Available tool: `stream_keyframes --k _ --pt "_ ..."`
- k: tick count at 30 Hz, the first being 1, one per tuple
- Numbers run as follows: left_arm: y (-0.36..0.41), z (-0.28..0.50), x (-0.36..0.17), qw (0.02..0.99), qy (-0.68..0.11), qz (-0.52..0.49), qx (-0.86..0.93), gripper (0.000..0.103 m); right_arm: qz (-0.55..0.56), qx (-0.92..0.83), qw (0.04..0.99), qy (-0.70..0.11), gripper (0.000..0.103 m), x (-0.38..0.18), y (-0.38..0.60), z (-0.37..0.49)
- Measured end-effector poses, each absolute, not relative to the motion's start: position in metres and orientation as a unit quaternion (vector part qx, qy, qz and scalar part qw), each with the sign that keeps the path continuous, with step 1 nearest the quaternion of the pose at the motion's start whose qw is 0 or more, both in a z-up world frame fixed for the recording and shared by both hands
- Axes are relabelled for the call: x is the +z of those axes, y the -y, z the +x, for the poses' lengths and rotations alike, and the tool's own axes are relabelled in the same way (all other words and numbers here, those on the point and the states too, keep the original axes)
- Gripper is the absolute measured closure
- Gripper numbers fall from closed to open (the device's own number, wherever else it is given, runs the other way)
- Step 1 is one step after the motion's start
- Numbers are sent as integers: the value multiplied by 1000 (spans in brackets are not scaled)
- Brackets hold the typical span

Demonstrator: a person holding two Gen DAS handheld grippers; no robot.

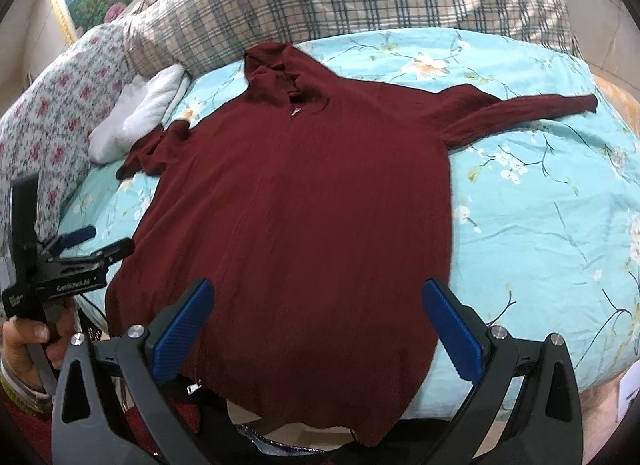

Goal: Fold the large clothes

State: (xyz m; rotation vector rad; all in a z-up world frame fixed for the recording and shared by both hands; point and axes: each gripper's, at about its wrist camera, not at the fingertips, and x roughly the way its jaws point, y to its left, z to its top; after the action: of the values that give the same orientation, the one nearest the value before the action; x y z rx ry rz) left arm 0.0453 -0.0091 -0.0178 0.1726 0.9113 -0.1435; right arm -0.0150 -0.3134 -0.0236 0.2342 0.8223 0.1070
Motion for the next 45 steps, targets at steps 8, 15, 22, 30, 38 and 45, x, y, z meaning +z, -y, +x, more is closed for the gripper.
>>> stream_keyframes --k 8,15,22,30,38,45 --pt "11 68 -18 889 -446 74 -71 1 212 -17 903 -373 32 -18 412 10" --pt "26 92 -24 883 -457 75 -79 1 303 -114 885 -334 55 -18 553 53" --pt "50 118 -37 871 -474 88 -87 1 386 -166 856 -301 55 -40 672 119" --pt "81 152 -53 859 -496 97 -88 1 459 -197 822 -274 55 -80 762 174" --pt "97 165 -58 857 -496 90 -108 1 408 -168 860 -257 94 -52 746 190" --pt "78 162 -57 861 -492 61 -115 1 389 -29 872 -297 94 -13 614 200"
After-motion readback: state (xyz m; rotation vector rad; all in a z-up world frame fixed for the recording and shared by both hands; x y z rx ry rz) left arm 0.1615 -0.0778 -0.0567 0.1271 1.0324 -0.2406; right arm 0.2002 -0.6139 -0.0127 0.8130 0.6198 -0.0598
